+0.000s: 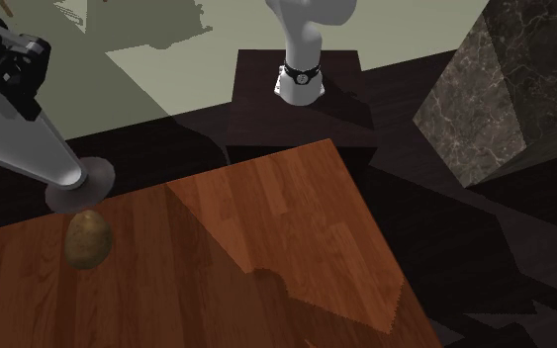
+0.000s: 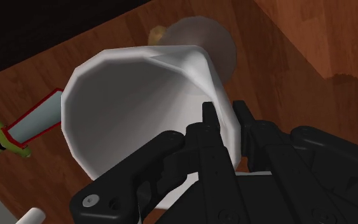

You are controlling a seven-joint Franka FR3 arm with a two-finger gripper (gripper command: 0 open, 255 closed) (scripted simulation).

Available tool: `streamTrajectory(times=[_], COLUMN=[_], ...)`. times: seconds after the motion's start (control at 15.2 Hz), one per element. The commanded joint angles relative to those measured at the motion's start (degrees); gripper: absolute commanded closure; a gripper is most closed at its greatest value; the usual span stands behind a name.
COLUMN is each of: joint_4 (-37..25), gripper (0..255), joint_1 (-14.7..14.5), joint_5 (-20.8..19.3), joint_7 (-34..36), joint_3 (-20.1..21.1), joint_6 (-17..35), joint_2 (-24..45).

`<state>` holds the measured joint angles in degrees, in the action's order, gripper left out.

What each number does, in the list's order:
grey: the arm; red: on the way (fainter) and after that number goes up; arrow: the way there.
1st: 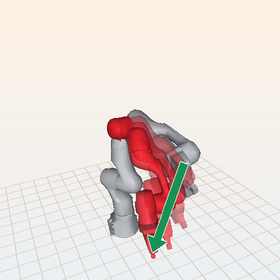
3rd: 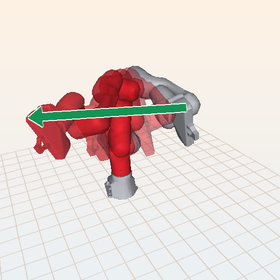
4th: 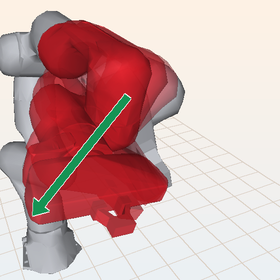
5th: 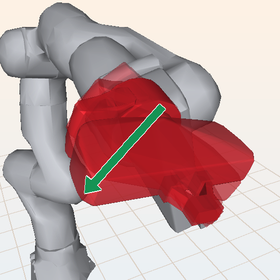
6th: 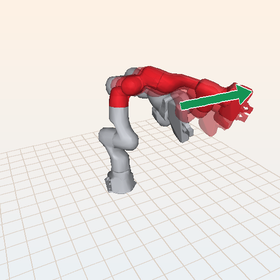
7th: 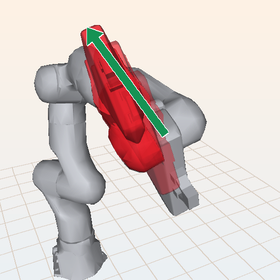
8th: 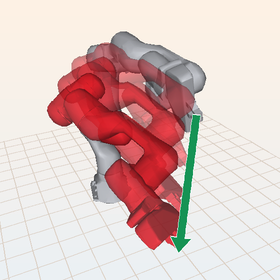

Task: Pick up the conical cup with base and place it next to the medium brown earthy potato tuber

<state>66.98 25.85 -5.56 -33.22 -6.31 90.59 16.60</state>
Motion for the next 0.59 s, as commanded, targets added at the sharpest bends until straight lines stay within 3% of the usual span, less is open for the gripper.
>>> streamTrajectory(times=[0.0, 0.53], joint_4=[3.1, 12.57], gripper=[255, 255], joint_1=[-0.09, -0.25], joint_5=[-0.14, -0.49], joint_7=[0.26, 1.15], joint_3=[0.02, 0.06], joint_6=[2.09, 9.26], joint_2=[-1.09, -3.33])
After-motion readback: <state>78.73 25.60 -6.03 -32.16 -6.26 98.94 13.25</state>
